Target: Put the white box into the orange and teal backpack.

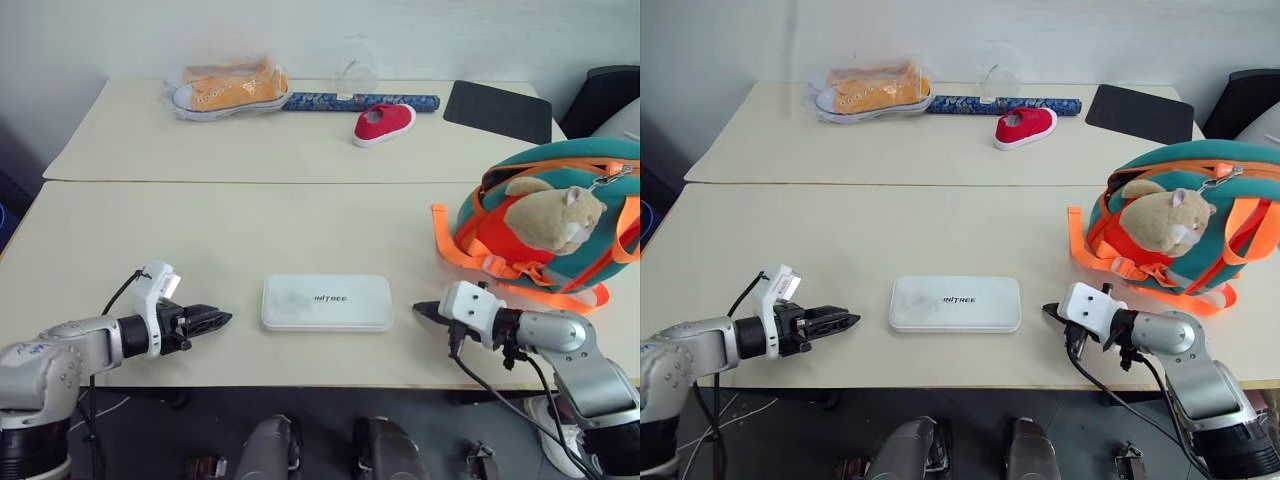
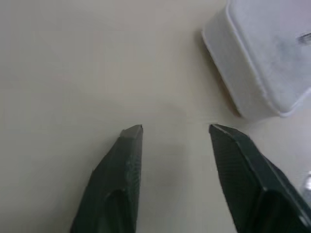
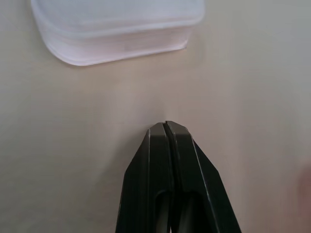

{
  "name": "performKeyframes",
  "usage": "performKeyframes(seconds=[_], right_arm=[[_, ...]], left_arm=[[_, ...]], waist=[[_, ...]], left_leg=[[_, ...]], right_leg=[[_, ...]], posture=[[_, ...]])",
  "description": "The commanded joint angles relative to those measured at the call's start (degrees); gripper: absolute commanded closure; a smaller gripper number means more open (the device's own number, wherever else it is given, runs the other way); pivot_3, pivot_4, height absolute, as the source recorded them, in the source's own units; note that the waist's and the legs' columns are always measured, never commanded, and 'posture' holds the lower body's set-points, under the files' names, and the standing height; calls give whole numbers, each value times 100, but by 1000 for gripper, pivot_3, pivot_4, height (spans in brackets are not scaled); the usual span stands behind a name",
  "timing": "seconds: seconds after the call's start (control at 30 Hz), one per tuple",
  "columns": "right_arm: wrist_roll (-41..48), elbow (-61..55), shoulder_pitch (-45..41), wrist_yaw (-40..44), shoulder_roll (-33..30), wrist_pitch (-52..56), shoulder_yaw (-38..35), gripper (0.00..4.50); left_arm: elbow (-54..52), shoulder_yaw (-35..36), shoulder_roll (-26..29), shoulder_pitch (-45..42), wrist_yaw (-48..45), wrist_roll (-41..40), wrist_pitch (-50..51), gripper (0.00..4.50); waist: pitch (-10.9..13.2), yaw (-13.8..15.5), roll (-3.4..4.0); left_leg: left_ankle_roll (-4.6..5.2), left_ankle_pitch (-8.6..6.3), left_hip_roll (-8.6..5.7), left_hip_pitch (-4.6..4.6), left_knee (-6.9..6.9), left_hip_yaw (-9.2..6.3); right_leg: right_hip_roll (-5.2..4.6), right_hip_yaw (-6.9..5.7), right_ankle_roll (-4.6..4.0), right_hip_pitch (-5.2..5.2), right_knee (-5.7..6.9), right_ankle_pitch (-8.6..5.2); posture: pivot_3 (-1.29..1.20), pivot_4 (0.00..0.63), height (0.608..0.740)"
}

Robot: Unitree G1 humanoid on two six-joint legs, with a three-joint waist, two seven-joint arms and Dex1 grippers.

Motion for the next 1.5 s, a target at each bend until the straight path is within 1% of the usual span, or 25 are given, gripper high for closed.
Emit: performKeyframes(seconds=[0.03,0.13,0.2,0.3,0.5,0.63,0.73,0.83,0.9,0.93,1.03,1.07,1.1,1.2,1.23,1.27,1.33,1.37,1.43,1.47,1.5], right_arm=[[-129,350,-383,149,54,-580,229,4500],[-200,657,-603,307,89,-883,442,4500],[-233,823,-704,349,138,-970,552,4500],[-308,1043,-896,301,295,-1046,673,4500],[-390,1225,-1167,304,575,-1107,882,4500],[-438,1305,-1365,241,807,-1018,969,4500],[-436,1265,-1382,223,927,-979,1028,4500],[-437,1187,-1336,239,983,-931,1057,4500],[-446,1144,-1289,208,1004,-877,1045,4500],[-454,1118,-1256,174,1008,-827,1029,4500],[-431,1003,-1128,91,979,-698,949,4500],[-397,947,-1063,73,956,-657,907,4500],[-359,878,-974,50,920,-611,844,4500],[-50,563,-553,23,801,-416,468,4500],[242,379,-208,63,745,-342,171,4500],[449,245,36,90,705,-287,-33,4500],[1089,-3,612,58,786,-63,-599,4137],[1416,-20,1024,76,841,-107,-1016,3948],[1799,-57,1618,105,887,-244,-1580,3117],[1904,-12,1928,71,908,-397,-1956,2976],[1954,65,2244,-18,898,-479,-2381,2712]], left_arm=[[628,145,-243,-748,223,-183,862,1040],[1201,135,-550,-1345,708,-60,975,68],[1912,-155,-429,-1566,909,-753,978,27],[2530,-883,-210,-1815,1363,-1551,978,27],[3200,-1837,0,-2173,2135,-3043,978,27],[3607,-1927,-208,-2379,2684,-3706,978,27],[3897,-1737,-560,-2513,3148,-3946,978,27],[3775,-1616,-789,-2505,3322,-4283,978,27],[3674,-1590,-840,-2437,3445,-4488,978,447],[3574,-1672,-779,-2380,3410,-4611,978,622],[3440,-1672,-718,-2238,3433,-4796,978,1563],[3427,-1670,-701,-2202,3446,-4861,978,2005],[3372,-1668,-675,-2161,3431,-4916,978,2102],[3145,-1491,-672,-2082,3373,-5091,910,3023],[3028,-1399,-666,-2069,3327,-5153,829,3244],[2943,-1342,-660,-2058,3297,-5191,766,3293],[2435,-1279,-604,-1982,2993,-5040,648,3293],[1914,-1273,-592,-1918,2540,-4687,317,3293],[1171,-1260,-598,-1767,1696,-4151,-307,3293],[761,-1375,-530,-1652,1059,-3672,-873,3293],[410,-1586,-403,-1507,370,-3099,-1525,3293]], waist=[[0,-2,-1],[1,-1,-6],[0,-4,-8],[-2,-14,-10],[-5,-14,-14],[-6,-21,-14],[-7,-6,-16],[-7,-6,-17],[-8,-19,-19],[-8,-22,-20],[-8,-23,-19],[-8,-23,-20],[-9,-19,-20],[-9,-3,-20],[-8,9,-20],[-8,37,-21],[-8,47,-21],[-8,58,-21],[-8,103,-20],[-7,110,-19],[-6,118,-14]], left_leg=[[6,4,0,2,0,0],[12,16,-3,2,4,0],[13,18,-3,4,2,-1],[13,20,-1,9,1,-2],[-6,9,-9,21,4,-6],[3,14,-14,22,5,-6],[17,22,-17,21,6,-8],[21,24,-26,19,8,-12],[23,25,-28,17,7,-12],[23,25,-28,17,7,-12],[22,26,-27,17,6,-12],[22,26,-27,17,7,-12],[21,26,-27,17,7,-12],[20,25,-27,17,5,-13],[20,25,-28,15,5,-16],[20,25,-30,11,5,-16],[21,24,-33,4,3,-22],[20,24,-33,3,1,-22],[-4,10,-36,1,0,-20],[-5,9,-36,2,-2,-17],[-6,9,-36,2,-3,-6]], right_leg=[[1,0,0,2,3,0],[3,0,0,3,4,0],[4,1,0,4,19,0],[5,4,0,7,25,0],[-7,18,0,12,21,0],[-7,22,0,12,22,0],[-8,22,0,14,22,0],[-13,22,0,15,24,0],[-14,23,0,15,26,0],[-13,23,0,15,27,0],[-11,23,0,13,27,0],[-11,23,0,14,25,0],[-11,24,0,14,23,0],[-12,24,0,14,22,0],[-12,28,0,13,22,0],[-12,29,0,12,19,0],[-10,35,0,13,16,0],[-10,35,0,13,15,0],[-10,35,0,14,1,0],[-9,37,0,15,-3,0],[-8,41,1,11,-6,1]], posture=[[0,150,740],[0,150,740],[0,150,740],[0,150,740],[0,150,740],[0,150,740],[0,150,740],[0,150,740],[0,150,740],[0,150,740],[0,150,740],[0,150,740],[0,150,740],[0,150,740],[0,150,740],[0,150,740],[0,150,740],[0,150,740],[0,150,740],[0,150,740],[0,150,740]])
